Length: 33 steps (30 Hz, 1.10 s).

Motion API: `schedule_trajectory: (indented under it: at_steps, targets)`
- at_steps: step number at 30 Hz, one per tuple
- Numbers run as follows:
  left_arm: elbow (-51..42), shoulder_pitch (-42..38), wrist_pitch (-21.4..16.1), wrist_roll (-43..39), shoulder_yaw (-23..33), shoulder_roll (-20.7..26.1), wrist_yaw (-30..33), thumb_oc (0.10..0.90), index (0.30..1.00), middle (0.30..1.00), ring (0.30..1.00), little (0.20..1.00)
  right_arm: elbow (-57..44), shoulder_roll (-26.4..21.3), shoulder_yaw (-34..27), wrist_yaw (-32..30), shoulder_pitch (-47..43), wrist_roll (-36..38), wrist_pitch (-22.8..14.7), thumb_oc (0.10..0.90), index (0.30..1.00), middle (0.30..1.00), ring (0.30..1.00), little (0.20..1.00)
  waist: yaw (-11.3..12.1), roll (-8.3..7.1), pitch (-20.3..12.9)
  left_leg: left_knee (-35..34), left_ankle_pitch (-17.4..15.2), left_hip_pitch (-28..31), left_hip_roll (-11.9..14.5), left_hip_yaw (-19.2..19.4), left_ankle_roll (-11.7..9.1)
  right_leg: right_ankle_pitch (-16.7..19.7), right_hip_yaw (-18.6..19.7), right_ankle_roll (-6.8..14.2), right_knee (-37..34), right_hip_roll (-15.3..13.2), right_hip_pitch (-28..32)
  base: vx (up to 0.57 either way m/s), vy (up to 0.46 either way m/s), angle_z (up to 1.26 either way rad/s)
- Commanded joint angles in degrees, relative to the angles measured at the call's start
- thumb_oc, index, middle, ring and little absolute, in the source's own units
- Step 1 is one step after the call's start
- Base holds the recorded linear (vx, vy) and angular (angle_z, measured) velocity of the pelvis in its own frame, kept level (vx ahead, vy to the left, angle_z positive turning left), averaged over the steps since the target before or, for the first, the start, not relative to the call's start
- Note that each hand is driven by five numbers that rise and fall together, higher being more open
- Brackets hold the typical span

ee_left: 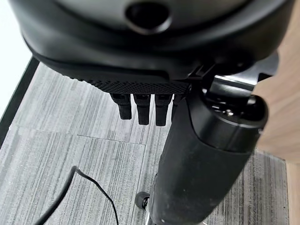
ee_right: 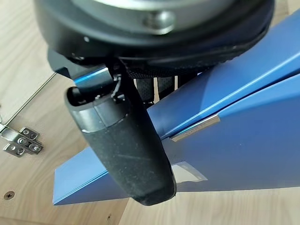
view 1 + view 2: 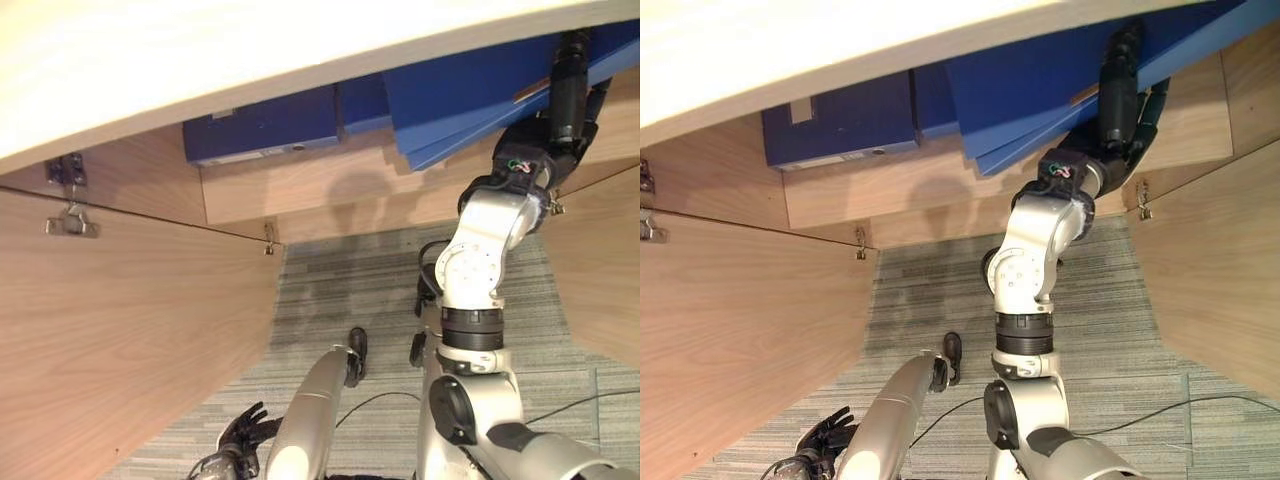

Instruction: Put the empty folder in the office cabinet

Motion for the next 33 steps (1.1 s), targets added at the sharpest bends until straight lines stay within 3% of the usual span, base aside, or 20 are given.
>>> schedule_trajectory:
  at_steps: [1,6,7,8,9,15,26,33]
  targets:
    - [-1.3,6.1,1.2,0.9,-1.1,5.1,1.0,0.8,0.9,0.9,0.9,0.9,-11.1,7.0,-2.8,1.0,-14.0,-8.4,-3.4,0.4,0.3,0.3,0.3,0.3,2.2,2.27,-0.6,-15.1,-0.7,11.5,-1.1,-5.6,0.4,1.2,-1.7,3.0,-0.8,-0.2,-1.6,0.03,-0.011,0.02]
    - [-2.4,6.2,1.5,0.6,-1.8,5.8,0.8,0.8,0.9,0.9,0.9,0.9,-8.1,6.7,-2.9,0.8,-14.0,-7.5,-3.2,0.4,0.3,0.3,0.3,0.3,2.3,2.64,-0.6,-14.8,-0.7,10.6,-1.1,-5.5,0.4,1.3,-1.6,3.0,-0.6,-0.2,-2.3,0.0,0.0,0.0]
    - [-2.6,6.3,1.6,0.5,-1.9,6.0,0.8,0.8,0.9,0.9,0.9,0.9,-7.3,6.7,-2.9,0.8,-14.1,-7.4,-2.8,0.417,0.326,0.326,0.326,0.326,2.4,2.71,-0.6,-14.8,-0.8,10.5,-1.1,-5.5,0.4,1.3,-1.6,3.0,-0.6,-0.2,-2.4,0.0,0.0,0.0]
    - [-3.3,6.4,1.8,0.3,-1.9,6.1,0.8,0.8,0.9,0.9,0.9,0.9,-6.6,6.5,-3.4,0.7,-14.5,-7.2,-2.7,0.709,0.764,0.764,0.764,0.764,2.4,2.81,-0.6,-14.5,-0.9,10.2,-1.1,-5.4,0.4,1.4,-1.6,3.0,-0.6,-0.2,-2.5,0.0,0.0,0.0]
    - [-3.7,6.6,1.9,0.2,-2.0,6.4,0.7,0.8,0.9,0.9,0.9,0.9,-5.3,6.7,-3.9,1.0,-14.7,-6.6,-2.5,0.8,0.9,0.9,0.9,0.9,2.5,2.9,-0.6,-14.1,-1.0,9.9,-1.1,-5.4,0.4,1.4,-1.6,3.1,-0.6,-0.2,-2.7,0.0,0.0,0.0]
    - [-5.7,8.6,2.7,-1.7,-1.9,8.6,0.2,0.8,0.9,0.9,0.9,0.9,9.2,3.9,-3.4,4.3,-16.3,-0.7,-0.8,0.8,0.9,0.9,0.9,0.9,3.2,3.3,-0.6,-13.1,-1.2,8.2,-1.1,-5.1,0.2,2.1,-1.7,3.1,-1.4,-0.2,-2.8,0.0,-0.007,-0.01]
    - [-7.1,9.8,3.1,-2.1,-2.4,9.0,-0.2,0.8,0.9,0.9,0.9,0.9,12.9,4.2,-2.4,6.7,-16.9,2.1,-1.1,0.8,0.9,0.9,0.9,0.9,3.6,3.2,-0.6,-13.2,-1.1,7.7,-0.9,-5.4,-0.1,2.2,-2.2,3.1,-2.0,-0.1,-2.6,0.0,-0.004,0.01]
    - [-2.2,8.1,2.2,-1.8,-1.4,8.8,0.1,0.8,0.9,0.9,0.9,0.9,16.0,3.6,0.0,10.6,-17.0,5.7,-0.5,0.8,0.9,0.9,0.9,0.9,3.8,2.52,-0.6,-13.0,-1.2,7.8,-0.6,-5.1,-0.2,2.2,-2.5,3.1,-1.9,-0.1,-2.4,0.0,-0.004,0.02]
